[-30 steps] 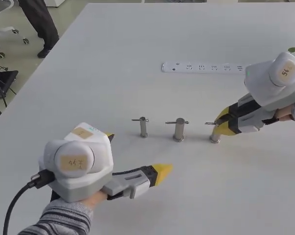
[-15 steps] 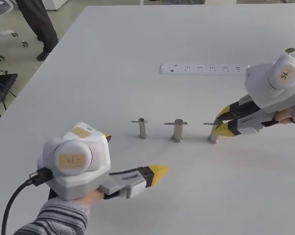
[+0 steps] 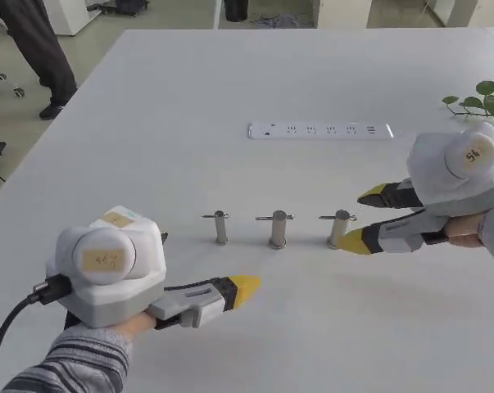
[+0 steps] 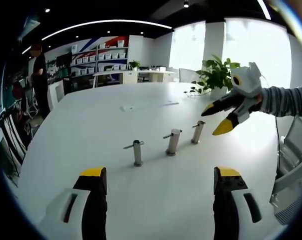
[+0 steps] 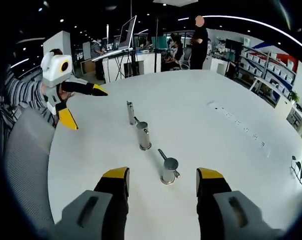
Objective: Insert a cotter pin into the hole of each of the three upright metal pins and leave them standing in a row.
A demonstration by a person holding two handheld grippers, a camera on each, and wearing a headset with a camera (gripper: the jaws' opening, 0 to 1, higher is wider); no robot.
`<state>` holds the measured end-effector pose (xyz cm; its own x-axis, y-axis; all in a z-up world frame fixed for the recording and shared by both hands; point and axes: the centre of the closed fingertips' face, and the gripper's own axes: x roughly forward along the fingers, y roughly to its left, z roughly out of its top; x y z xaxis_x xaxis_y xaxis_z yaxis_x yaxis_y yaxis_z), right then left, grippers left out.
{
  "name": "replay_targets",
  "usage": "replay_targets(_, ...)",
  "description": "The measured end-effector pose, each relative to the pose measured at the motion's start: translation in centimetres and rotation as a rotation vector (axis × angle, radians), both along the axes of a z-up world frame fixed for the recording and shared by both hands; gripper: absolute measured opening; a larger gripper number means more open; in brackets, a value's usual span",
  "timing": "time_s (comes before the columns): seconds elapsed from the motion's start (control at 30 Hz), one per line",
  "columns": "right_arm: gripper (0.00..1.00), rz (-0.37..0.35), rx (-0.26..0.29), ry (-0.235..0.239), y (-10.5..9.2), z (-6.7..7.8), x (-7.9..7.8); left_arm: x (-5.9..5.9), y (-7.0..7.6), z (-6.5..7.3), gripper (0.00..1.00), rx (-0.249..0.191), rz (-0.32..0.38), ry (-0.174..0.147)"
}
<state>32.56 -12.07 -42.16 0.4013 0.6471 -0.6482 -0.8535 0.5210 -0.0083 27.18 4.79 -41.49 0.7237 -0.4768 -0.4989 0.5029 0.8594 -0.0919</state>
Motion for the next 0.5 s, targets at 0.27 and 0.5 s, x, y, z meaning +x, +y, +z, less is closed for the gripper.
replay_targets(0.27,0.64,-0.122,0.057,-0.025,-0.7,0.8,-1.2,0.2,-0.2,0.5,0.92,-0.026,0.001,-0.003)
replay_targets(0.5,0.71,-0.251,0.154,-0.019,-0.5,1.4,-1.9,0.2,0.0,0.7,0.96,-0.061,0.031,0.014)
